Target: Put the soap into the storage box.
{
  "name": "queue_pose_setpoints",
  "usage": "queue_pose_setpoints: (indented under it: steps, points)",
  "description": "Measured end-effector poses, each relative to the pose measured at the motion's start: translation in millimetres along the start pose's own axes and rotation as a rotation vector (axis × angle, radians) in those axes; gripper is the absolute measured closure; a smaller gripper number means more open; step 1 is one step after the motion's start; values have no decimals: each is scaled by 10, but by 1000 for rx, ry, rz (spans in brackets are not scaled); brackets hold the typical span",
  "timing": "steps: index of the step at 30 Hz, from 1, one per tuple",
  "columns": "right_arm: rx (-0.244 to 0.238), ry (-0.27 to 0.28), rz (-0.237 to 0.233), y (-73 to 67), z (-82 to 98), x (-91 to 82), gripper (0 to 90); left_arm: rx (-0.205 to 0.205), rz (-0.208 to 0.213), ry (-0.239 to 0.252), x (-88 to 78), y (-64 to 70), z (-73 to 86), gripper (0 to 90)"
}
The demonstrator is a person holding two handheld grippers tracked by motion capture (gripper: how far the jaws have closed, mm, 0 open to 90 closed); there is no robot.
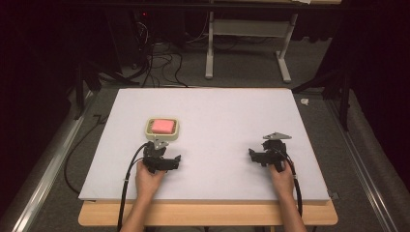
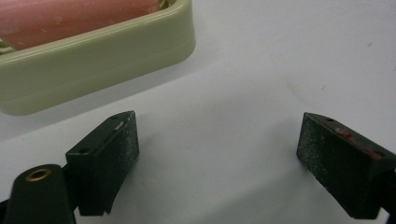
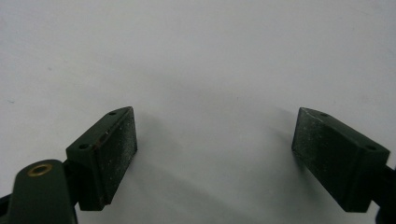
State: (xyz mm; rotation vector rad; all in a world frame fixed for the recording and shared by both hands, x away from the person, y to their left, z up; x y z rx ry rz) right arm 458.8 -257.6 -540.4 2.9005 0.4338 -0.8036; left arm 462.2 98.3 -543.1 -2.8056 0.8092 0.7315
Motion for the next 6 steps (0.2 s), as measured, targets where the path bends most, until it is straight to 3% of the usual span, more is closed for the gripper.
queue_pose_setpoints:
  steps: [6]
  points:
    - [0, 0, 0, 0, 0, 0, 146, 0, 1, -1, -2, 1, 0, 136]
Point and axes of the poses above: each handheld gripper's, and its own axes: x roughly forward along the jaws, z roughly out of its underside, y roughly to its right, the point moved 8 cm from there along x, roughly forward along the jaws, and after that the axes turned 14 degrees about y, right-handed, at the moved point
